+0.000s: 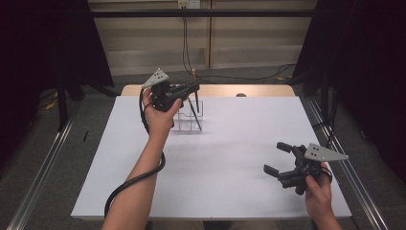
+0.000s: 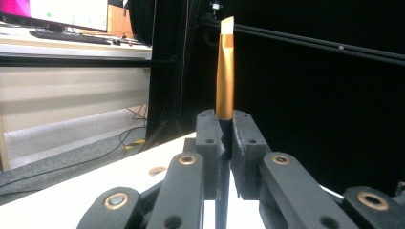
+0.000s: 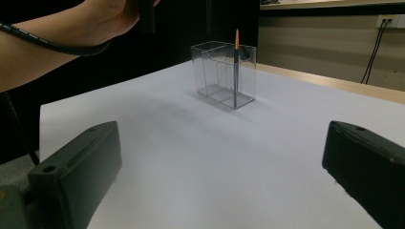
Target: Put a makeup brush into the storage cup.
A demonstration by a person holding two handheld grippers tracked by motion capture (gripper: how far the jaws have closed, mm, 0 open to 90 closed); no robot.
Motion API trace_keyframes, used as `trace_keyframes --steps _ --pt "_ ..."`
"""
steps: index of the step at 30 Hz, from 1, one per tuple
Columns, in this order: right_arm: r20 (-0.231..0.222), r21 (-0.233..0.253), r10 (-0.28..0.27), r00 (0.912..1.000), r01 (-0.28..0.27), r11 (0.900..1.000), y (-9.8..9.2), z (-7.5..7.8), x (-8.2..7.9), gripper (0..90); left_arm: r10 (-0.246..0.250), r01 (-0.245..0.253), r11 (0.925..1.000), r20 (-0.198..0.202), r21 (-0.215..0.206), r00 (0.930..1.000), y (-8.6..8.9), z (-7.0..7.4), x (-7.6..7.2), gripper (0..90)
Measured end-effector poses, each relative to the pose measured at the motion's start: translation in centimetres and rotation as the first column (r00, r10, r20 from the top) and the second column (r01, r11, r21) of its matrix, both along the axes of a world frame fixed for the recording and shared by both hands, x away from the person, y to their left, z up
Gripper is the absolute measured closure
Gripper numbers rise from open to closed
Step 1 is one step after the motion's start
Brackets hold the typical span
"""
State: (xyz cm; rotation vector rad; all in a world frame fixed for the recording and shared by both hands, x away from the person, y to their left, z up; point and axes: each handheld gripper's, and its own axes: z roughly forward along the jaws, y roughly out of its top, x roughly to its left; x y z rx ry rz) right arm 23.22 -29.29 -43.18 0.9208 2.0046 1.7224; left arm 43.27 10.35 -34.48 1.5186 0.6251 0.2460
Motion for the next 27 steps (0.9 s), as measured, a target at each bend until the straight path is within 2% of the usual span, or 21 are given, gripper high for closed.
trace_keyframes --steps 3,11,16,18,27 --pt "0.003 0.001 0.0 1.0 0.0 1.0 0.0 0.0 0.0 0.0 0.005 -0.005 0.9999 0.006 0.015 1.0 0.1 0.1 0.4 83.1" --pt "-0.001 0.001 0.002 1.0 -0.002 1.0 -0.1 0.0 0.0 0.0 0.017 -0.017 0.9997 0.006 0.016 0.9998 0.0 0.2 1.1 83.1" --pt "0.001 0.003 0.004 1.0 -0.004 1.0 0.0 -0.1 0.1 0.0 0.026 -0.027 0.9991 0.009 0.034 0.9996 -0.2 0.0 1.5 83.0" --pt "0.002 0.003 0.009 1.0 -0.009 1.0 0.0 0.0 0.1 0.0 0.033 -0.033 0.9992 0.003 0.023 0.9995 -0.2 -0.1 1.7 83.0" --pt "-0.003 -0.006 0.014 0.9999 -0.014 1.0 0.0 -0.1 0.1 0.0 0.07 -0.071 0.9969 0.004 0.034 0.9975 -0.1 -0.6 2.5 82.9"
